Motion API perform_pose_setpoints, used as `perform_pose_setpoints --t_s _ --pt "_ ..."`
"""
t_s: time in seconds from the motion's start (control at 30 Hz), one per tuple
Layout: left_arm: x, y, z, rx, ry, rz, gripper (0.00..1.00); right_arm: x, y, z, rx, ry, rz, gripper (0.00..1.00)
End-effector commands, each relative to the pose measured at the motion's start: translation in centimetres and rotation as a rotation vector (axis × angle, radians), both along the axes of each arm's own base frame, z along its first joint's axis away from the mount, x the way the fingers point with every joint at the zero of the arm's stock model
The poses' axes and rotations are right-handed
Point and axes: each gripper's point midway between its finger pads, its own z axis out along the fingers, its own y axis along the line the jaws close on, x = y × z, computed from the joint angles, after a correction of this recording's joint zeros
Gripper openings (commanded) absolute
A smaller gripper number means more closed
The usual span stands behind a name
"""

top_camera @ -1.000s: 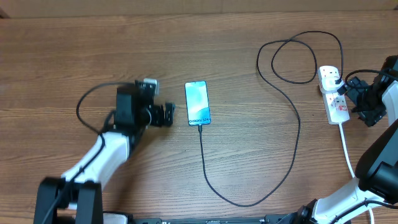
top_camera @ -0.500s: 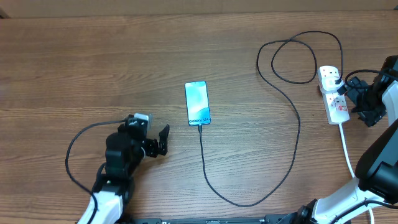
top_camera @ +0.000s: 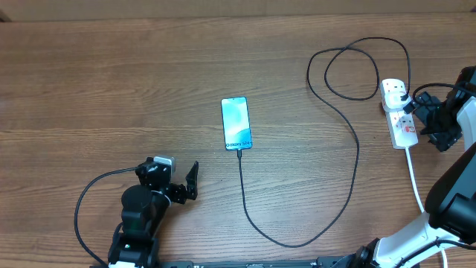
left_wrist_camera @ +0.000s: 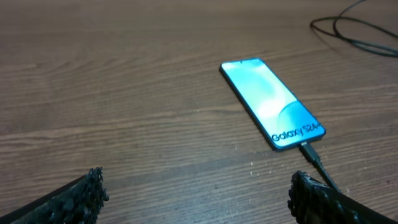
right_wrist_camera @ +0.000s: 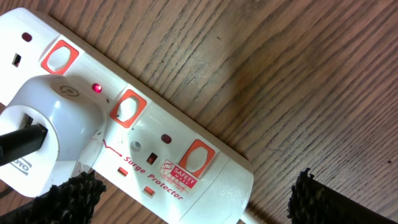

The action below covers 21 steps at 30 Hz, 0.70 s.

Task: Plug charger to phone and switch on socket

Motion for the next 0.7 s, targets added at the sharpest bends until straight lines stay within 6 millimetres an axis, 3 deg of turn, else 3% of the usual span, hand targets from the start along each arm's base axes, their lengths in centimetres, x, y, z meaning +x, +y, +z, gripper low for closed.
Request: perform_pose_setpoints --t_s 0.0,0.37,0.47,0.67 --pt "-0.1 0.1 -0.1 -0.008 0.002 0.014 0.99 0.7 -0.6 1.9 -0.03 -0.05 0.004 1.0" --pt "-2.0 1.7 0.5 0.018 -0.013 0.085 0.99 0.8 -0.6 1.9 -0.03 -0.051 0.005 1.0" --pt "-1.8 1.9 3.3 0.022 -0.138 0.091 0.99 0.7 -0.6 1.9 -0.03 -0.05 0.004 1.0" --pt "-2.0 2.5 6.2 0.076 -0.281 0.099 0.99 0.7 -0.6 1.9 -0.03 -0.05 0.005 1.0"
